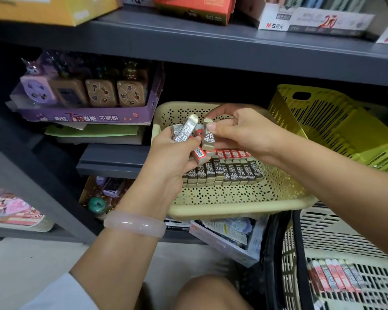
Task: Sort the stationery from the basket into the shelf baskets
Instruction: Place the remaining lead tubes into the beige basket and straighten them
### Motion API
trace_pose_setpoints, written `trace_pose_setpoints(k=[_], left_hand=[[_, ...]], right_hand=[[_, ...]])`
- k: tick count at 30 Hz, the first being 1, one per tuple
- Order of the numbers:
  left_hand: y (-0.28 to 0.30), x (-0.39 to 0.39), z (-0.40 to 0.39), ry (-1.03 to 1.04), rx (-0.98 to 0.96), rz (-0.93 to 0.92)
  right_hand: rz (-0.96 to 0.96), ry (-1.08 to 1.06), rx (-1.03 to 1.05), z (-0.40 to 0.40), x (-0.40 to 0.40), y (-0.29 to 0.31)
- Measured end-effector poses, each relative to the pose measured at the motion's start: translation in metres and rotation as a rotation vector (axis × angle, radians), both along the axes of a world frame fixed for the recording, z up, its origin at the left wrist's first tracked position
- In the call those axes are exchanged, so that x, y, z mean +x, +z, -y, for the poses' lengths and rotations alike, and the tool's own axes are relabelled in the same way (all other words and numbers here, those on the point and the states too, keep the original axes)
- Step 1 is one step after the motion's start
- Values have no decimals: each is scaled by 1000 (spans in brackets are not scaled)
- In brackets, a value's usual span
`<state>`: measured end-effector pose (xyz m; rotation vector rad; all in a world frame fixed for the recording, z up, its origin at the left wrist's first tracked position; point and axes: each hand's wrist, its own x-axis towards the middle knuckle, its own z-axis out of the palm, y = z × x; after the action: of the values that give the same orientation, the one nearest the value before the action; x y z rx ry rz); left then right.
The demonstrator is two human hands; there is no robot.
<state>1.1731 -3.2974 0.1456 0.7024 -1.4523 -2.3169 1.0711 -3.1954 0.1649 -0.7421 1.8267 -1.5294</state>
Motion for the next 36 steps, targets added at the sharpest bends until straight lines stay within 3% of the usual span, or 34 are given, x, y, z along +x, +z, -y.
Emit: trace_pose_setpoints(k=[6,11,14,16,18,26,28,31,33,36], left_hand=[[-1,-1,0,15,-3,7],[1,-2,2,19,11,11],[4,-1,5,8,22,-12],[4,0,7,19,-5,-21],[4,0,9,34,-6,-32],[4,2,9,15,-7,-26],[4,3,10,12,-13,-24],[6,5,10,3,-25,-29],[7,6,9,1,-20,-28],[7,7,9,3,-14,-20]], right_hand=[[-24,-52,-64,0,2,-9],[106,-189,-127,-3,-9,-7],[-24,-341,132,-9,-28,-13],[-164,-274,474,-14,-32,-21],[-156,-180,633,-15,-30,-30],[-127,-115,572,-11,-25,-41],[-283,-34,591,-14,-27,-37],[-698,317,747,-19,-31,-29],[-829,460,831,-20,-30,-33],[-944,469,845,-19,-27,-45]])
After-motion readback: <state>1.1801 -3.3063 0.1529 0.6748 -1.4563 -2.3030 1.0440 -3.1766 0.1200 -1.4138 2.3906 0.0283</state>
